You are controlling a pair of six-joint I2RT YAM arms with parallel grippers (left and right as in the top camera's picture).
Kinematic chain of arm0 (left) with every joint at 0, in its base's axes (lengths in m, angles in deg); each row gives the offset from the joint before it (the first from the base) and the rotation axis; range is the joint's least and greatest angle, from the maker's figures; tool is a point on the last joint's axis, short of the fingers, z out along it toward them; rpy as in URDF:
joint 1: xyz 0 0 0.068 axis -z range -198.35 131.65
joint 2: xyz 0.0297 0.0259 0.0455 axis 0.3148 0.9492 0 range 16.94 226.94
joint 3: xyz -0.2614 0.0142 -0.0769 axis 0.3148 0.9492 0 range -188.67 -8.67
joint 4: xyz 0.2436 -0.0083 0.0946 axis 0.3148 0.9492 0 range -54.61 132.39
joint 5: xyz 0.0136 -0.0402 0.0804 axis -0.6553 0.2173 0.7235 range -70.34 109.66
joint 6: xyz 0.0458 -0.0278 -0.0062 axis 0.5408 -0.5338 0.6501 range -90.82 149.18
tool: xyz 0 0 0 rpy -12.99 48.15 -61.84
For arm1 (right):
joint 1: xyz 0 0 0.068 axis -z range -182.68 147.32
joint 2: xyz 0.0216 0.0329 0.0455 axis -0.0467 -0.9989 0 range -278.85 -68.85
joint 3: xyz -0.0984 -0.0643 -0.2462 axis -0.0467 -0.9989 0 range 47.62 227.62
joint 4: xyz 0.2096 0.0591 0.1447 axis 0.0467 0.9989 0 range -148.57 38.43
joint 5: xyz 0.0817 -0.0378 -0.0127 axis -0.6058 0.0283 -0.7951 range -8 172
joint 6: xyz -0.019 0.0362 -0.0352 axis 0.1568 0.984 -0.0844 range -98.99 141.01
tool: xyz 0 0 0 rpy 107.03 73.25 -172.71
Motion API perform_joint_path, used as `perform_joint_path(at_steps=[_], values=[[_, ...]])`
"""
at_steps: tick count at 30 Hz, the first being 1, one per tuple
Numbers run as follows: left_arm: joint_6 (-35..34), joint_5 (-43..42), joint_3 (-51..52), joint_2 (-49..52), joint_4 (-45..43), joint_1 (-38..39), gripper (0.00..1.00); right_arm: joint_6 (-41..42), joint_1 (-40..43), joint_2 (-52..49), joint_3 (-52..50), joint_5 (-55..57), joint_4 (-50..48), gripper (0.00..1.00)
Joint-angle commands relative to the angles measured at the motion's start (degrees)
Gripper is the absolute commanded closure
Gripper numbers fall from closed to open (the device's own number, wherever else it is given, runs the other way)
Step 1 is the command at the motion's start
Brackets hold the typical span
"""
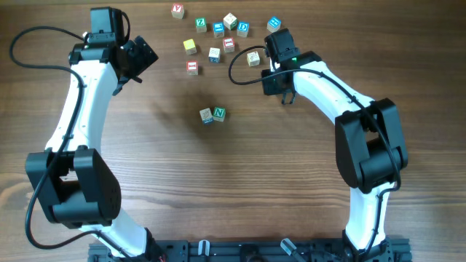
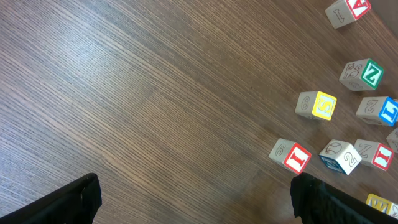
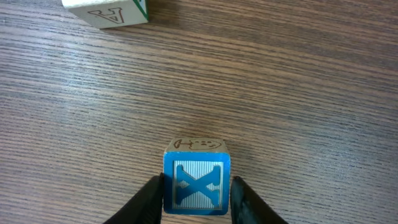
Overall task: Form a circle
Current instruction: 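Lift and carry the X block to the center blocks with right gripper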
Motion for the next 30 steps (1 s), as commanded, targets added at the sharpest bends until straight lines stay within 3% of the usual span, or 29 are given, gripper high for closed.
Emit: perform_joint_path(at_steps=[1,9,14,20,30], values=[[0.9,0.8,-0.5,-0.3,-0.1,-0.3,0.00,0.0,-0.2,-0.7,-0.2,-0.5,0.1,0.67],[0.8,0.7,-0.5,-0.3,0.0,-0.3,0.00,-0.4,-0.7,10.9,0.1,-1.5,3.9,0.70],[0.9,0.6,-0.5,-0.3,0.1,-0.3,0.00,-1.6,-3.5,19.4,0.1,-8.2,10.2,0.75],[0.9,0.6,-0.5,-0.3,0.1,-0.2,0.00,-1.4,-10.2,20.3,-1.0,-8.7,20.7,0.78],[0.9,0.6,-0.5,-0.3,0.1,-0.1,0.00,5.0,-17.6,20.3,-15.1,-8.5,8.0,0.79]])
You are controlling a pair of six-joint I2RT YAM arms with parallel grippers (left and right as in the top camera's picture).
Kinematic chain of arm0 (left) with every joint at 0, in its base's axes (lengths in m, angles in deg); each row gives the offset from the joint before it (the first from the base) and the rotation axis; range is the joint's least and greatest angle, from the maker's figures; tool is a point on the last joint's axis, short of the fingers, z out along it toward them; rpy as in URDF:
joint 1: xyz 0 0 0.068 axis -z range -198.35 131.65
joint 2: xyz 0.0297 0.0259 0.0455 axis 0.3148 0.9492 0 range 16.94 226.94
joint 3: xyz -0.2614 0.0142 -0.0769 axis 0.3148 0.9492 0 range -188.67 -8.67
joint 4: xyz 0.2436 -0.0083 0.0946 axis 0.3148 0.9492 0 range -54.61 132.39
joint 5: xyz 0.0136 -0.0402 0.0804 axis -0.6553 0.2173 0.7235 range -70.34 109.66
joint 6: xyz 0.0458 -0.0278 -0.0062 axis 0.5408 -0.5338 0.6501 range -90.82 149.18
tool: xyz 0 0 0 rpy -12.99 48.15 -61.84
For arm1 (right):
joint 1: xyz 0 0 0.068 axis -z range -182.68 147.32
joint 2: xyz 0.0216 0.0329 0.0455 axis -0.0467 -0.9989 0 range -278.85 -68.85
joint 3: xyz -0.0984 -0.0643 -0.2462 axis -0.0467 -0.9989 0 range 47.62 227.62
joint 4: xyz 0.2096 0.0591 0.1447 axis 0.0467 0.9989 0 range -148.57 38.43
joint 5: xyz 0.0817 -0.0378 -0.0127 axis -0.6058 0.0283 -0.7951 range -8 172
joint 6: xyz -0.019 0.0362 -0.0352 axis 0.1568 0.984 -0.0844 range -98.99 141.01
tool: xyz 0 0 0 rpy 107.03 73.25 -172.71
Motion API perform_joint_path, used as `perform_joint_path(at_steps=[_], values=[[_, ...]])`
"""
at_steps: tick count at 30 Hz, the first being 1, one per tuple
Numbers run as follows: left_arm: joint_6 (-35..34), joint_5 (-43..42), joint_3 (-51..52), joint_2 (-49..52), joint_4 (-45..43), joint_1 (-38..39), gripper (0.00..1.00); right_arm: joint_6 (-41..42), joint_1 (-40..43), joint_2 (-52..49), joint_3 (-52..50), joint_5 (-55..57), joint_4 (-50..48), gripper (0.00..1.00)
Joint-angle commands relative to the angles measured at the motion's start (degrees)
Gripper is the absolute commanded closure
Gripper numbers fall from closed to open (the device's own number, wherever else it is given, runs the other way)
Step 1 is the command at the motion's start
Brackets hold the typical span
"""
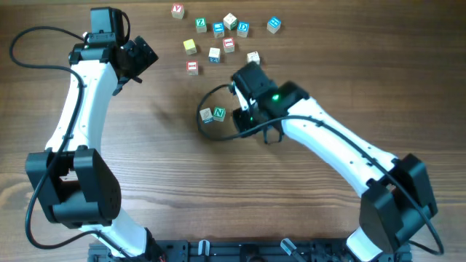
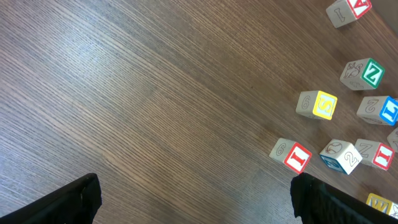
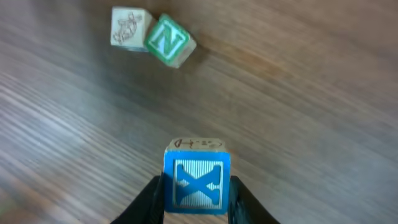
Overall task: Form a circle
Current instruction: 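Lift and carry the X block to the center blocks with right gripper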
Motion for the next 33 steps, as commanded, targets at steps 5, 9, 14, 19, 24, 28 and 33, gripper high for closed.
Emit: perform_joint_path(at_steps=[5,9,14,19,24,28,33], values=[[0.9,0.6,-0.5,-0.3,-0.1,-0.1,0.00,2.3,-3.7,-0.3,-11.6,-0.2,-12.6,0.79],[0.9,0.6,-0.5,-0.3,-0.1,-0.1,0.00,2.3,-5.6,-0.3,-15.4,4.7,-20.2,0.79],[0.9,0.6,-0.5,-0.3,-0.1,0.0,0.00,1.5,-6.5,-0.4,-18.6,6.4,-28.9,0.80],[0.9,0.6,-0.5,-0.3,-0.1,-0.1,0.00,1.4,-6.5,-2.5,-19.1,9.6,-31.5,0.79],[0.9,0.6,-0.5,-0.3,-0.1,-0.1,0.00,1.5,-6.5,-5.1,-19.1,9.6,-35.6,0.80],[0.9,0.6,-0.5,-0.3,-0.1,-0.1,0.00,1.4,-6.5,-5.1,-19.1,9.6,-37.8,0.79],[0.9,0.6,-0.5,-0.3,-0.1,-0.1,0.00,1.5,-6.5,-5.1,-19.1,9.6,-38.5,0.79]])
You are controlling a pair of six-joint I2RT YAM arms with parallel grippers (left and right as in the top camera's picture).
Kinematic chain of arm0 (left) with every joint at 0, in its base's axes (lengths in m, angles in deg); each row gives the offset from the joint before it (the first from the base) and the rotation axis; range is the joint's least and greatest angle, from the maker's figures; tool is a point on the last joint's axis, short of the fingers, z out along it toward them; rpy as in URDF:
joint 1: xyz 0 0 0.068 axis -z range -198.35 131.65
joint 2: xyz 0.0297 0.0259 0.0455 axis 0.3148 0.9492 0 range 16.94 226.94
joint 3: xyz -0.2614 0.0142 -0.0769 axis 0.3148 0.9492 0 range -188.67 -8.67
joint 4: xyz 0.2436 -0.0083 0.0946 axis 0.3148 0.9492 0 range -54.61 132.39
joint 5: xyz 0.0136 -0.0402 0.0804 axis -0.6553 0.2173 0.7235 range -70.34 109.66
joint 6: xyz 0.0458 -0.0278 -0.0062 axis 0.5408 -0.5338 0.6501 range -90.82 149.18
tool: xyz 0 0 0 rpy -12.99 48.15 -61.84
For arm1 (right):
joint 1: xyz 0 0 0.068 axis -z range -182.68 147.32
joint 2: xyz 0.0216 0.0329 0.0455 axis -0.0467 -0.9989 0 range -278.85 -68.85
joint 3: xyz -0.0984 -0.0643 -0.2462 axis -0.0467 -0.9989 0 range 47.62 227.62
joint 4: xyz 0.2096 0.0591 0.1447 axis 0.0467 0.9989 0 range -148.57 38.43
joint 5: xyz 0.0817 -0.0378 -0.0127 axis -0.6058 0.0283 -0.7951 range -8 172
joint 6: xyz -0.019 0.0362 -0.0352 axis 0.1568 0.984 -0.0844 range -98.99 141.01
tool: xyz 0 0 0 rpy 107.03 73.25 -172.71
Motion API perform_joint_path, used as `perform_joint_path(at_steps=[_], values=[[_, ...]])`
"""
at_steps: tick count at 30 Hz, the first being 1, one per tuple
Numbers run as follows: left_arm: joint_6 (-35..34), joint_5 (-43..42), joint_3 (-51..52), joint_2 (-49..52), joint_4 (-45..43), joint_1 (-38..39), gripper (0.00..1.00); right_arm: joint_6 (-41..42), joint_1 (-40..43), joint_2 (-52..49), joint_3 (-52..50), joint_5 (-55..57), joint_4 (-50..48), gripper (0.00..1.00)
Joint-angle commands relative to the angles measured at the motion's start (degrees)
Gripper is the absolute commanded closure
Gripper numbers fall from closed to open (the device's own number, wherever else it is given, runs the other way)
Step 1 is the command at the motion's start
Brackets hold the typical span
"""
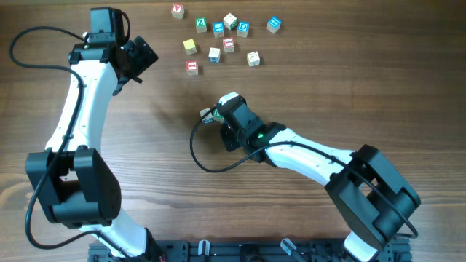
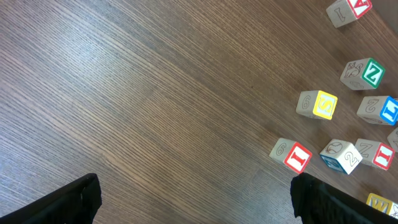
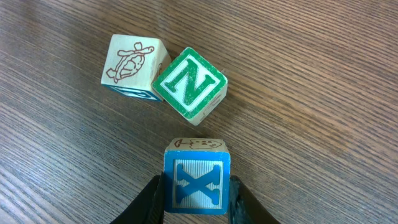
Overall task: Form a circle
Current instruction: 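Lift and carry the X block to the center blocks with right gripper, then lower the X block below the green N block with the right gripper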
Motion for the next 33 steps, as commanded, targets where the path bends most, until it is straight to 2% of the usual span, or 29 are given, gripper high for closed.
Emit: perform_joint_path(at_steps=[1,8,11,13,17,18,21,23,24,25,29,33], values=[[0.9,0.6,-0.5,-0.3,-0.1,-0.1,0.00,-0.1,-0.2,-1.2,-0.2,1.0,-1.2,0.79],[0.9,0.6,-0.5,-0.3,-0.1,-0.1,0.00,0.0,-0.2,-1.3,-0.2,0.3,-1.3,0.73],[0.9,0.6,-0.5,-0.3,-0.1,-0.1,0.00,0.0,-0.2,-2.2,-0.2,0.0,-1.3,0.60],[0.9,0.6,-0.5,-0.3,-0.1,-0.1,0.00,0.0,-0.2,-2.3,-0.2,-0.1,-1.3,0.55],[0.9,0.6,-0.5,-0.3,-0.1,-0.1,0.00,0.1,-0.3,-2.3,-0.2,-0.1,-1.4,0.55],[0.9,0.6,-0.5,-0.3,-0.1,-0.1,0.00,0.1,-0.3,-2.3,-0.2,-0.1,-1.4,0.59],[0.9,0.6,-0.5,-0.3,-0.1,-0.1,0.00,0.5,-0.3,-2.3,-0.2,-0.1,-1.5,0.60],[0.9,0.6,-0.5,-0.3,-0.1,-0.1,0.00,0.5,-0.3,-2.3,-0.2,-0.2,-1.3,0.52],[0.9,0.6,-0.5,-0.3,-0.1,-0.1,0.00,0.3,-0.3,-2.1,-0.1,-0.3,-1.3,0.39],[0.9,0.6,-0.5,-0.3,-0.1,-0.1,0.00,-0.5,-0.3,-1.8,-0.1,-0.3,-1.3,0.33],[0.9,0.6,-0.5,-0.3,-0.1,-0.1,0.00,-4.0,-0.2,0.4,0.2,-0.3,-1.4,0.27],[0.9,0.6,-0.5,-0.3,-0.1,-0.1,0.00,-8.4,-0.1,1.0,0.2,-0.3,-3.8,0.29]])
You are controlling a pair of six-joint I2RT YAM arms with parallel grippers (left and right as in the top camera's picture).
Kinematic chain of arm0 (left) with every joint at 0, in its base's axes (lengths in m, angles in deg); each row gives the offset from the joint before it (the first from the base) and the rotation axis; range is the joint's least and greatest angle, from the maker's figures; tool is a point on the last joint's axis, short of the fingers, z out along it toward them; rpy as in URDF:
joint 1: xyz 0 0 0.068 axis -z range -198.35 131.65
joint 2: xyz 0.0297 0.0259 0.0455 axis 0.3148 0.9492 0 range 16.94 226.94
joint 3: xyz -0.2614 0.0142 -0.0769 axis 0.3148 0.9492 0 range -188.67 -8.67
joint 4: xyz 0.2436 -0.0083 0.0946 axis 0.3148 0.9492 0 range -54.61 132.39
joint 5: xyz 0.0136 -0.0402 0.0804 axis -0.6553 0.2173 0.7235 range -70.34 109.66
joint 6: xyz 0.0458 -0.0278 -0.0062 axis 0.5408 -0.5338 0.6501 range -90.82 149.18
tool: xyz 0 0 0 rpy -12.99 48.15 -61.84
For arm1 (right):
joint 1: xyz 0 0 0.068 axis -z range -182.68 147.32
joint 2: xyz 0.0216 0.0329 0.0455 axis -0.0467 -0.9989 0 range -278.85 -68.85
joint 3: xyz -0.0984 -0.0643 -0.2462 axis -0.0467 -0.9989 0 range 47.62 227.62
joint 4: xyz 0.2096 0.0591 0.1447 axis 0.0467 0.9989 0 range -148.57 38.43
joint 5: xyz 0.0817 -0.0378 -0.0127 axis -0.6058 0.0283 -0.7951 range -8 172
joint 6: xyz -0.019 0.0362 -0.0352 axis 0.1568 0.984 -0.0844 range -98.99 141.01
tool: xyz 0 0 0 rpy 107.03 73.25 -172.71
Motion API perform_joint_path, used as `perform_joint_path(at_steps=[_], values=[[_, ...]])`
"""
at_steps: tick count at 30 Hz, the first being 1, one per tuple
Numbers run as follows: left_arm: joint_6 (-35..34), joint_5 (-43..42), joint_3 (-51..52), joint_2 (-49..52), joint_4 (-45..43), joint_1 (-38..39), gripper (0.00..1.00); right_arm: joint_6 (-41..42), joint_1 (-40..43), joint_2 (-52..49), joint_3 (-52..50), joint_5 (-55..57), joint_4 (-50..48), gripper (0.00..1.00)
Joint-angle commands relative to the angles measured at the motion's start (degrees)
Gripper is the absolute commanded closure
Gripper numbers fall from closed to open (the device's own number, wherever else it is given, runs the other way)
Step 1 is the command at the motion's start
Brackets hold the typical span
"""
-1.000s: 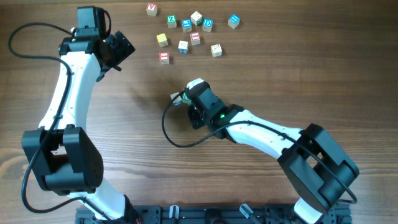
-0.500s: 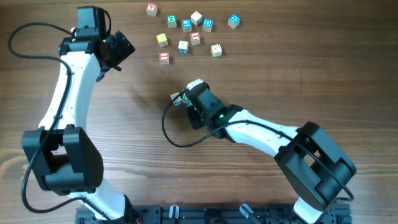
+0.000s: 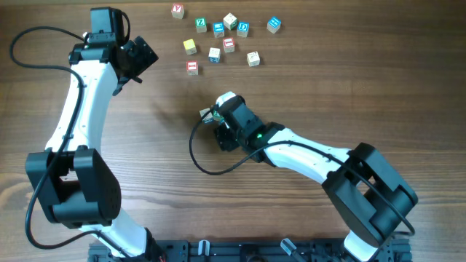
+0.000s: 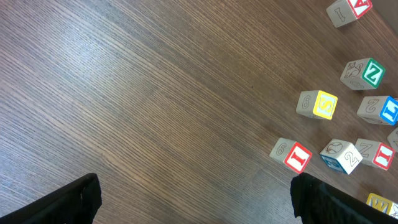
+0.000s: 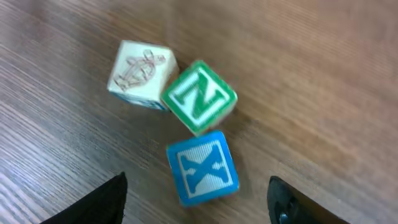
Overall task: Form a circle
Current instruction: 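Lower the X block below the green N block with the right gripper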
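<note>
A blue X block (image 5: pixel 202 167) lies on the table, its corner against a green N block (image 5: pixel 199 96). A turtle-picture block (image 5: pixel 142 67) touches the N block on the other side. My right gripper (image 5: pixel 199 205) is open astride the X block, with its fingers (image 5: pixel 102 202) apart from it. In the overhead view the right gripper (image 3: pixel 223 125) covers most of this group; only the turtle block's edge (image 3: pixel 206 113) shows. My left gripper (image 4: pixel 196 202) is open and empty, hovering at the back left (image 3: pixel 142 54).
Several loose letter blocks lie at the back of the table, among them a red I block (image 3: pixel 192 67), a yellow block (image 3: pixel 190 46) and a blue block (image 3: pixel 274 24). The left wrist view shows the yellow S block (image 4: pixel 317 104) and the red I block (image 4: pixel 291 154).
My right gripper has opened and let go of the blue X block, which now rests on the table against the green N block. The left arm has not moved.
My right gripper was shut on the blue X block beside the back cluster. It then held the block near the turtle and N pair at mid-table, then close beside the N block. Now the block lies there, released. The left arm stayed still throughout.
</note>
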Motion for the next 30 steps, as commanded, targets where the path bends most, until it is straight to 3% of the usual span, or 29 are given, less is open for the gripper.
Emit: perform_joint_path(at_steps=[1,8,14,30], values=[[0.9,0.5,-0.5,-0.3,-0.1,-0.1,0.00,-4.3,0.1,1.6,0.2,-0.2,-1.1,0.31],[0.9,0.6,-0.5,-0.3,-0.1,-0.1,0.00,-5.3,0.7,-1.7,0.2,0.4,-1.6,0.33],[0.9,0.5,-0.5,-0.3,-0.1,-0.1,0.00,-5.8,0.8,-2.0,0.2,0.3,-2.1,0.48],[0.9,0.6,-0.5,-0.3,-0.1,-0.1,0.00,-5.7,0.8,-4.0,0.1,0.3,-2.4,0.57]])
